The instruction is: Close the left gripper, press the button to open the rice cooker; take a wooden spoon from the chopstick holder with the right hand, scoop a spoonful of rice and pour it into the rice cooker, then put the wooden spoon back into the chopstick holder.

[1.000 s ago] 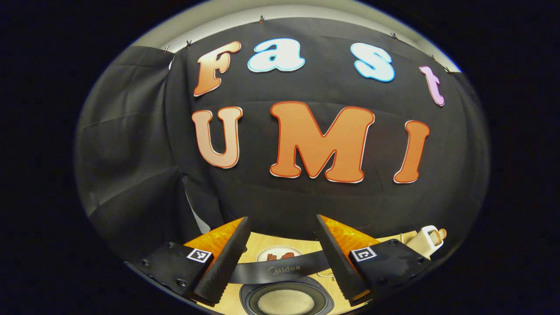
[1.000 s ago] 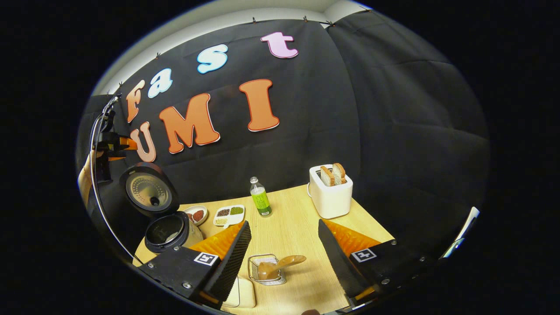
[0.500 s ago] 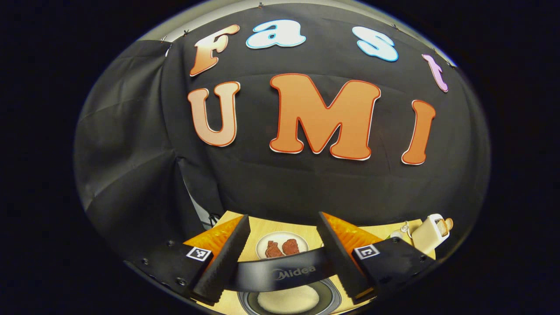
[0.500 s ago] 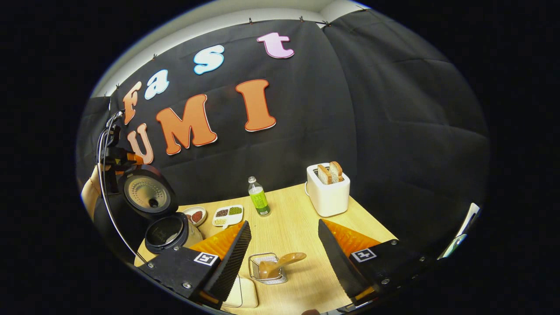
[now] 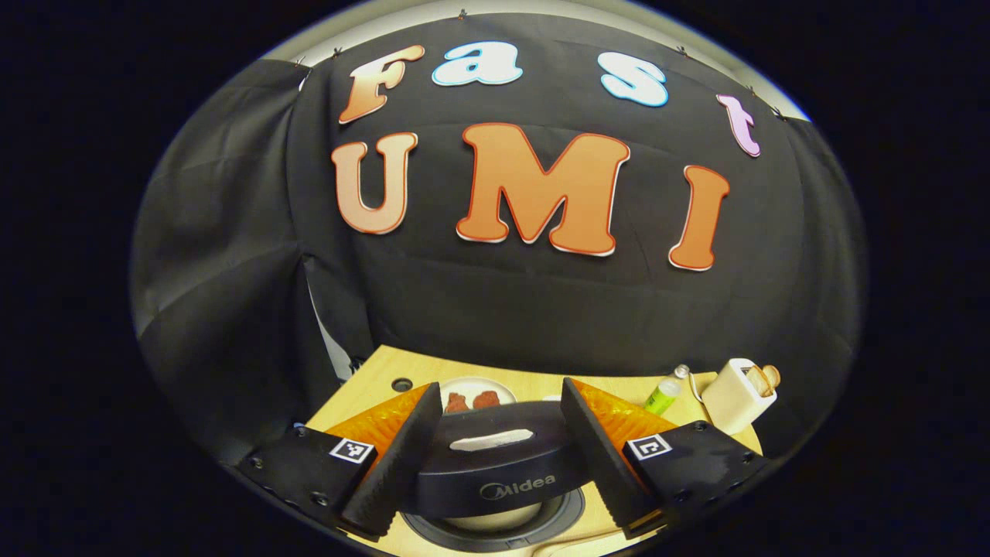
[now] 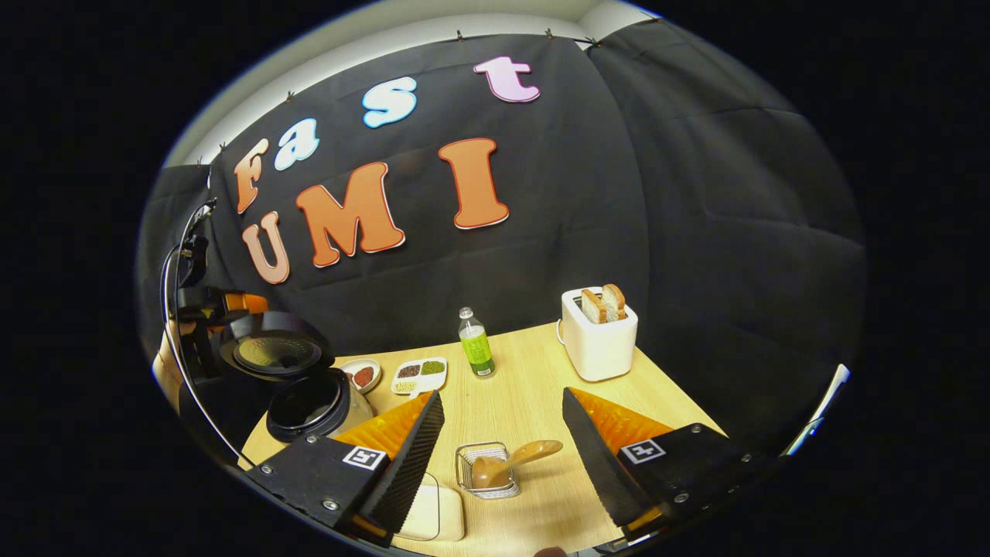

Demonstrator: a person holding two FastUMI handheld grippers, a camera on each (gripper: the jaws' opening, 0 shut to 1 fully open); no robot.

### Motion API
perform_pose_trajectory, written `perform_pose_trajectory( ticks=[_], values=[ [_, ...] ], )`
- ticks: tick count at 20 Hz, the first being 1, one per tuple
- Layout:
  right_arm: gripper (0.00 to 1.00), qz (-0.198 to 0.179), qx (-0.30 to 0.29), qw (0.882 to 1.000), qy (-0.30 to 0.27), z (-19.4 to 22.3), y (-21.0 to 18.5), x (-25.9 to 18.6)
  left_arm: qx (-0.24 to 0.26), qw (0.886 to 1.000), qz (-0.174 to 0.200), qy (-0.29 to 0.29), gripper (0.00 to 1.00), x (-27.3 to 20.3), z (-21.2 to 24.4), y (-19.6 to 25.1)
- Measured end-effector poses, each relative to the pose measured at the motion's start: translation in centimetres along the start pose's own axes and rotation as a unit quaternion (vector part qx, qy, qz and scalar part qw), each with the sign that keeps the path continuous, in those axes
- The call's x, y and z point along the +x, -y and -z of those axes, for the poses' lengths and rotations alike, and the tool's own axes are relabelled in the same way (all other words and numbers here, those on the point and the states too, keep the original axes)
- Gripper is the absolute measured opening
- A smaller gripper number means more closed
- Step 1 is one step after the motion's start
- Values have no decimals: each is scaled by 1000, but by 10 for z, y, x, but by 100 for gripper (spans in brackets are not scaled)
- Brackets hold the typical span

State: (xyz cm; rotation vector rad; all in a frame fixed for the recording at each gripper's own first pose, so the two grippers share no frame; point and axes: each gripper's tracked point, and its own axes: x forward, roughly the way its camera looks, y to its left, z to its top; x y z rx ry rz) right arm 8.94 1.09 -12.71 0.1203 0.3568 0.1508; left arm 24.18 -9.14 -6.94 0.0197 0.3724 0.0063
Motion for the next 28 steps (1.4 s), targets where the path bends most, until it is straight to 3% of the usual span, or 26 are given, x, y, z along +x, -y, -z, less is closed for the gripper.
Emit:
perform_pose_trajectory(
  ticks=[3,6,12,14,15,17,20,25,28],
  values=[
    [94,-8,-2,1000,-3,5,-5,-4,19,1000,-12,-13,100,-14,44,-1],
    [94,-12,-6,1000,-13,14,-6,-10,6,1000,-10,-27,100,-21,85,2],
    [95,-12,0,1000,-25,27,-2,-19,37,999,-14,-16,96,-22,127,6],
    [94,-12,3,1000,-28,29,-2,-21,54,998,-16,-25,100,-21,143,7],
    [95,-11,2,1000,-29,30,0,-22,62,998,-18,-27,96,-20,150,6],
    [95,-10,2,1000,-29,30,1,-23,58,998,-18,0,100,-19,150,6],
    [95,-6,4,1000,-29,31,5,-24,41,999,-21,-6,100,-22,155,6],
    [94,1,5,999,-41,41,10,-23,68,997,-20,11,98,-22,158,5],
    [95,5,0,999,-39,38,13,-24,68,998,5,-11,96,-25,155,6]
  ],
)
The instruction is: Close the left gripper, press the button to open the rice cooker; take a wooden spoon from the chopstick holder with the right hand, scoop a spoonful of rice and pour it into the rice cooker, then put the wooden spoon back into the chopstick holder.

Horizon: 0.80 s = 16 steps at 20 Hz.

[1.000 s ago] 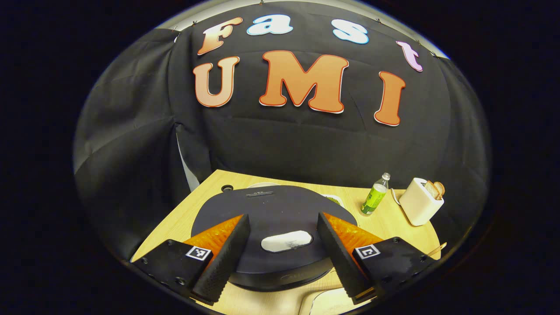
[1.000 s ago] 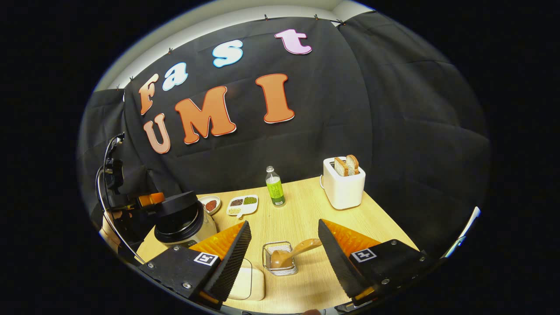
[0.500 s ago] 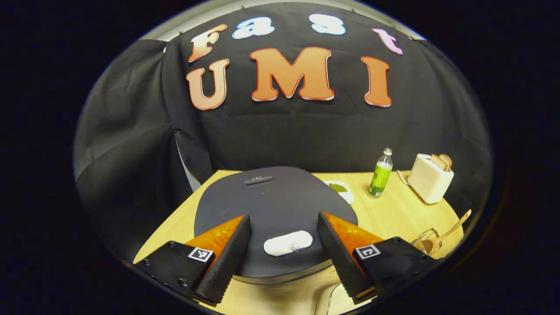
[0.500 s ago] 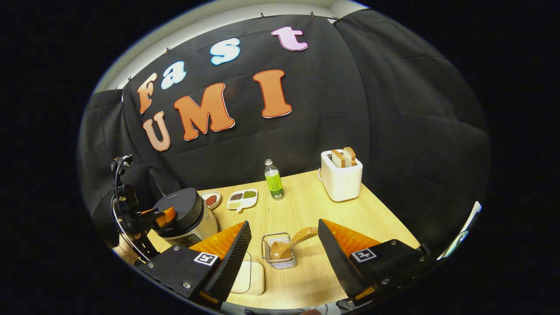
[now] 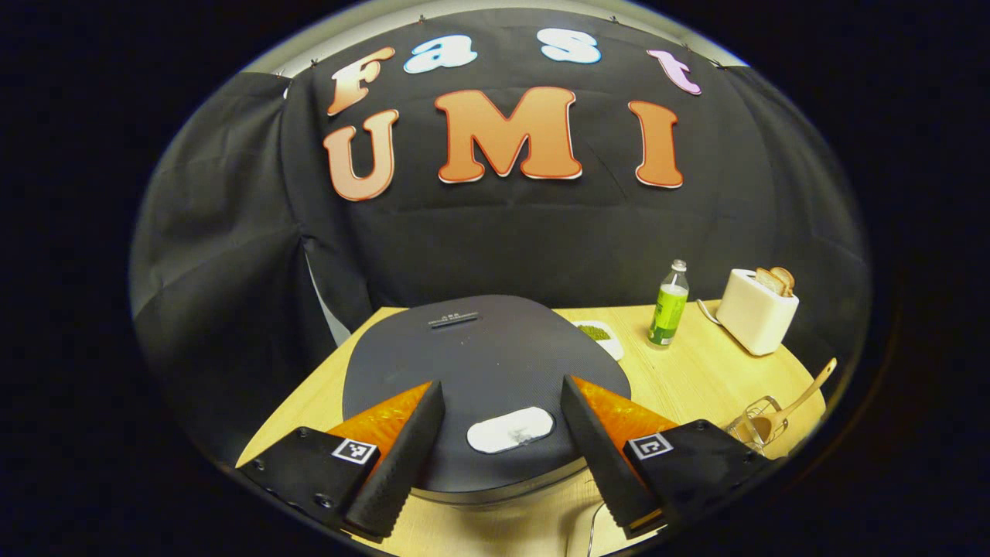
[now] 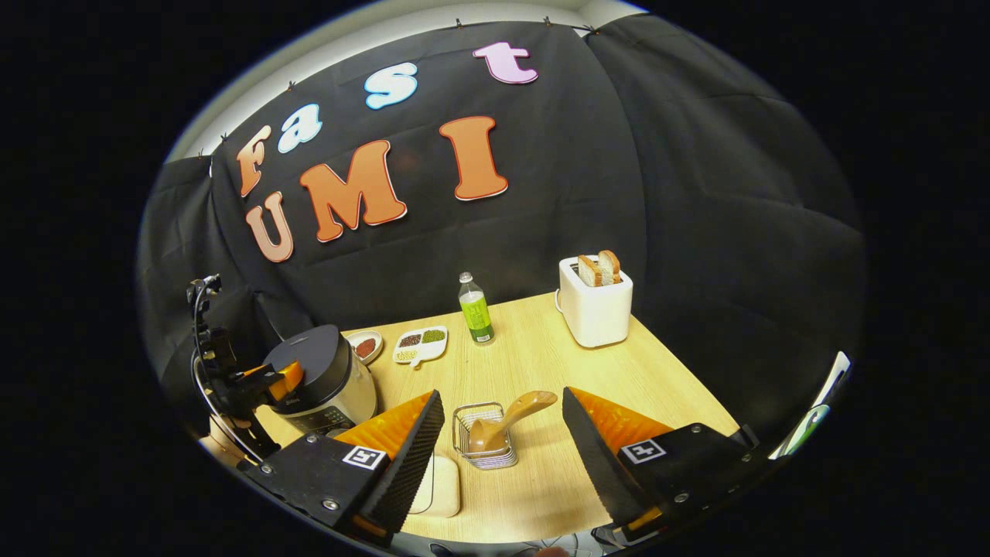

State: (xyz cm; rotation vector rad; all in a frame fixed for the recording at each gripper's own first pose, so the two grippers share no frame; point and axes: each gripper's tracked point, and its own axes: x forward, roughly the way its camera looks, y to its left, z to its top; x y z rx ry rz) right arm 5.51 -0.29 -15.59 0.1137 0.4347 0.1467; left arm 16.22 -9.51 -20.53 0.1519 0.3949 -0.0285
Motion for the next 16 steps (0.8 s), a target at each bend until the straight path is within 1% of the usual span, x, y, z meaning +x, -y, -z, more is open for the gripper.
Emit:
perform_pose_trajectory(
  ticks=[1,2,3,4,7,10,11,12,13,16],
  values=[
    [95,1,0,1000,3,-5,0,0,-9,1000,5,-16,98,-5,1,-3],
    [95,1,2,1000,7,-10,0,-2,-18,1000,12,-15,100,-11,-10,-6],
    [95,-3,5,1000,15,-18,-3,-4,-21,1000,12,-3,94,-17,-26,-12],
    [95,-5,5,1000,20,-27,-4,-6,-18,1000,10,15,100,-28,-46,-20],
    [95,0,-19,999,42,-54,-3,-12,-26,998,14,54,100,-69,-104,-36],
    [95,9,-64,995,75,-88,-5,-21,-45,994,18,99,94,-119,-155,-55],
    [95,7,-73,994,82,-97,-9,-26,-47,992,14,113,100,-135,-170,-65],
    [95,4,-78,993,88,-105,-12,-30,-47,991,8,128,100,-151,-181,-74],
    [95,0,-80,992,94,-113,-15,-33,-45,989,1,144,94,-167,-194,-83],
    [95,-15,-78,990,117,-140,-26,-45,-34,983,-26,181,95,-205,-216,-109]
  ],
)
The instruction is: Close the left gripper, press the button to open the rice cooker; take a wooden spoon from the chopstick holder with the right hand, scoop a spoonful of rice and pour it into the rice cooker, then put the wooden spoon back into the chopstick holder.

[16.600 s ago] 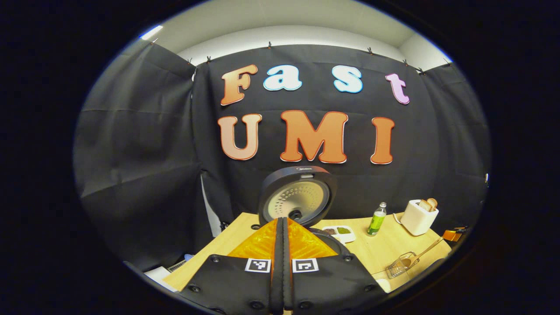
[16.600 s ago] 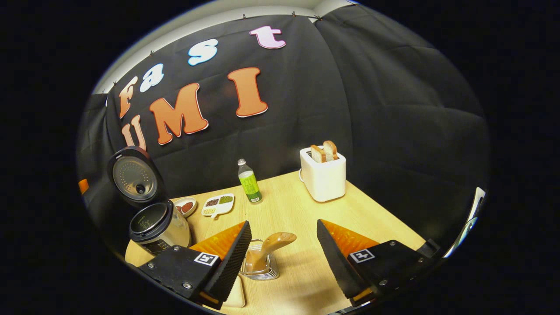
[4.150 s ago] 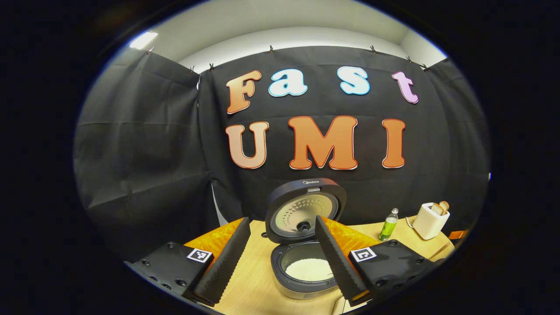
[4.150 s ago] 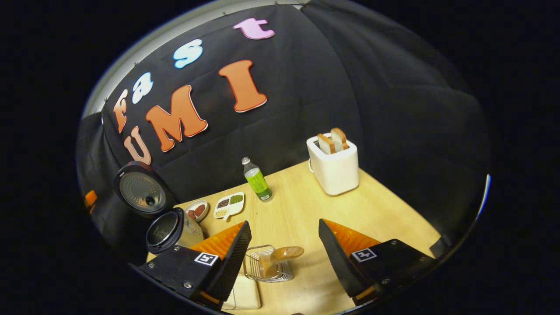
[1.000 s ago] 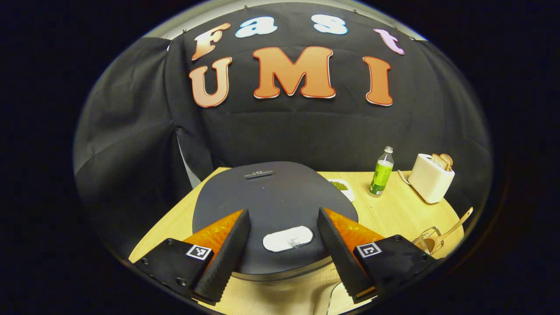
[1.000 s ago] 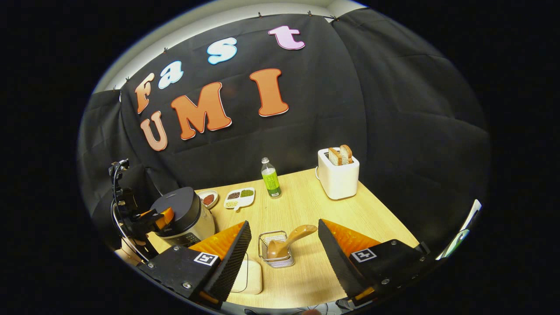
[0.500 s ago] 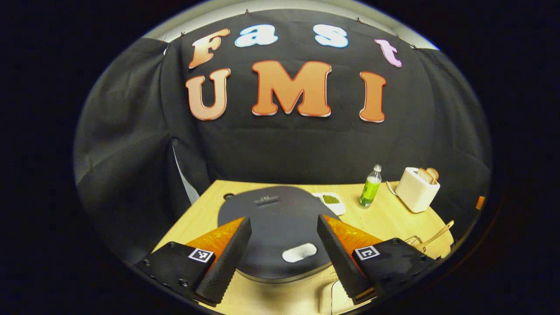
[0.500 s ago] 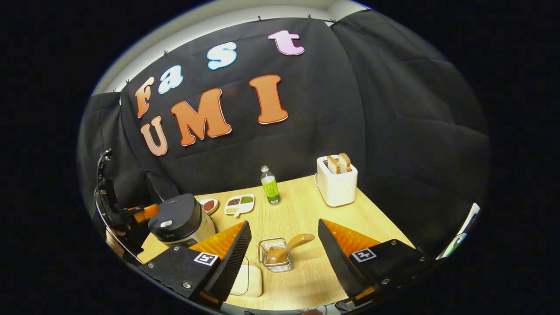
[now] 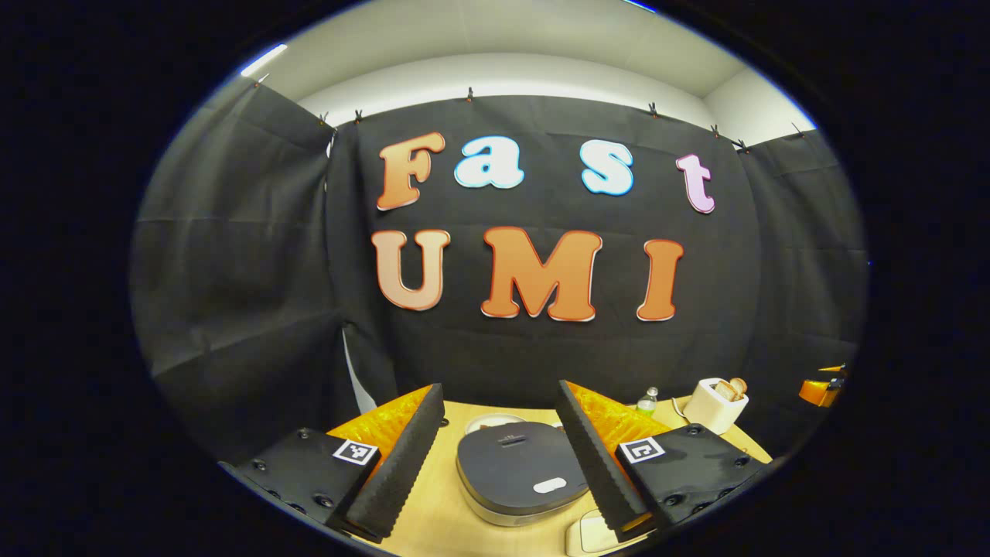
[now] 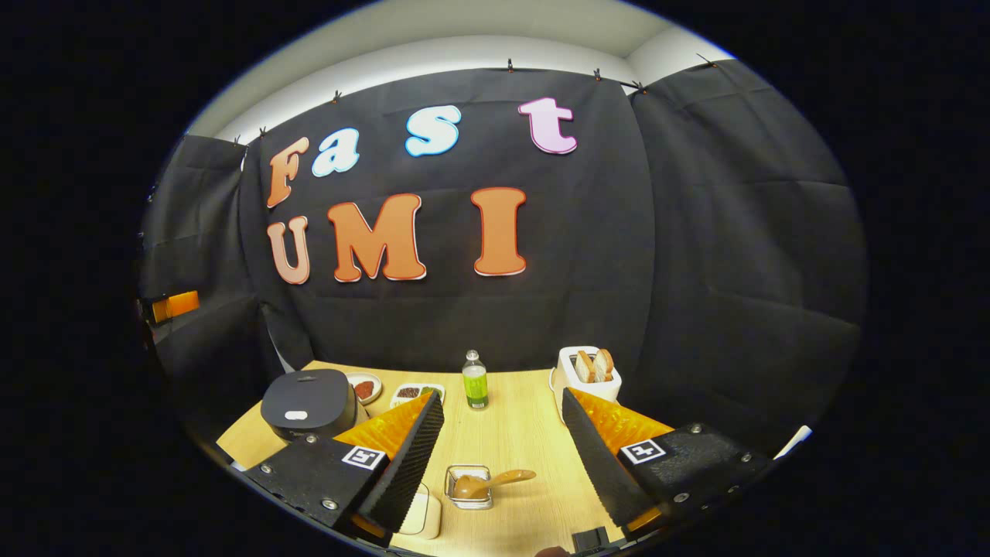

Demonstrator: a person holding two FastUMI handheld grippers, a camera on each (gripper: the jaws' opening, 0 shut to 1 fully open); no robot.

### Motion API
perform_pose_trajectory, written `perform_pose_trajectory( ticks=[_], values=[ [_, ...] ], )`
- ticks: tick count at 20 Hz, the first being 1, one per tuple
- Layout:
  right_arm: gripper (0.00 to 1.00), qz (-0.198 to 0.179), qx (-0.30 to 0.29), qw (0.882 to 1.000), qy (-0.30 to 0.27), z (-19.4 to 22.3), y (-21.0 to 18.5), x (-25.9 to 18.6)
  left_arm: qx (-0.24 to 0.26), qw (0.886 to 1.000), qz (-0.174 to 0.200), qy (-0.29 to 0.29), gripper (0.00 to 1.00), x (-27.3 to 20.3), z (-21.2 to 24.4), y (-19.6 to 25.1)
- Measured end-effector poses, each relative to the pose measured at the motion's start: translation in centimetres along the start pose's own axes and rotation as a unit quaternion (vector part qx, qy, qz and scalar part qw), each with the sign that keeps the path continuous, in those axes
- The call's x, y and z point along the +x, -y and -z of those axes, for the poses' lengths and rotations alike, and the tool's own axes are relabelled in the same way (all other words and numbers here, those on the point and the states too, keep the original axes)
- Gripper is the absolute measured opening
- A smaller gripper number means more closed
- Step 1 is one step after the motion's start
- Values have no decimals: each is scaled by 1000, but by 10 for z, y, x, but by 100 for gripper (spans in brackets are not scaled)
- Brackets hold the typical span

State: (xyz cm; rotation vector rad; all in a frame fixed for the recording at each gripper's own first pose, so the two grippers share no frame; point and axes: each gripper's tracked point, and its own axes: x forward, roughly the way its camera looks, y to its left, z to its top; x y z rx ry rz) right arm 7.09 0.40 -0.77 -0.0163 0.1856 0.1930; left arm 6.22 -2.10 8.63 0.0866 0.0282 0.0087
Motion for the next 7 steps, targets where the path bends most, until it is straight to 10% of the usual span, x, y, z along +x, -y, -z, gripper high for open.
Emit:
perform_pose_trajectory(
  ticks=[7],
  values=[
    [95,-14,10,999,39,-35,-1,-12,-6,998,-55,35,95,-25,-25,-29]
  ],
)
